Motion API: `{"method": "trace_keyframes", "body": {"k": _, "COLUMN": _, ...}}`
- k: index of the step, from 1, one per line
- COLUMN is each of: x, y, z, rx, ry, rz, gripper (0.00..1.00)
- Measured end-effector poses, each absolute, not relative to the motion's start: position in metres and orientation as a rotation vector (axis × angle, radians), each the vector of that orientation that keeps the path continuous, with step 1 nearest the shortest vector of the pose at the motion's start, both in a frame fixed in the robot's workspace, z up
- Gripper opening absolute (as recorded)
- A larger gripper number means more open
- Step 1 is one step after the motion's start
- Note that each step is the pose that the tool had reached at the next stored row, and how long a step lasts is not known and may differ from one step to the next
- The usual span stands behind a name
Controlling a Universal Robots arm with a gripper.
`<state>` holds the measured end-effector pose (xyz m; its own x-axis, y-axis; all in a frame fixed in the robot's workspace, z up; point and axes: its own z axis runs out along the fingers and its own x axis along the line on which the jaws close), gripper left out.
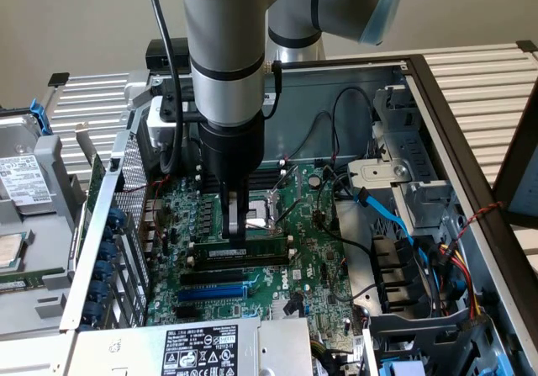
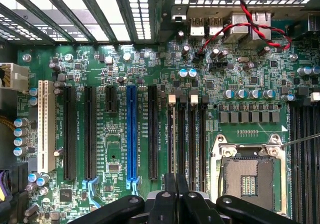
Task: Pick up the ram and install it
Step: 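Insert the ram into the slot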
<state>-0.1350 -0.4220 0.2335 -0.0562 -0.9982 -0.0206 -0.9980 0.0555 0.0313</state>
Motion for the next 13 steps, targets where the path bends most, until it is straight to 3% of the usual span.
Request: {"method": "trace_keyframes", "body": {"k": 13, "x": -0.135, "y": -0.422, "z": 0.2335, "rx": 2.154, "ry": -2.277, "rz": -0.058, "gripper": 0.13}}
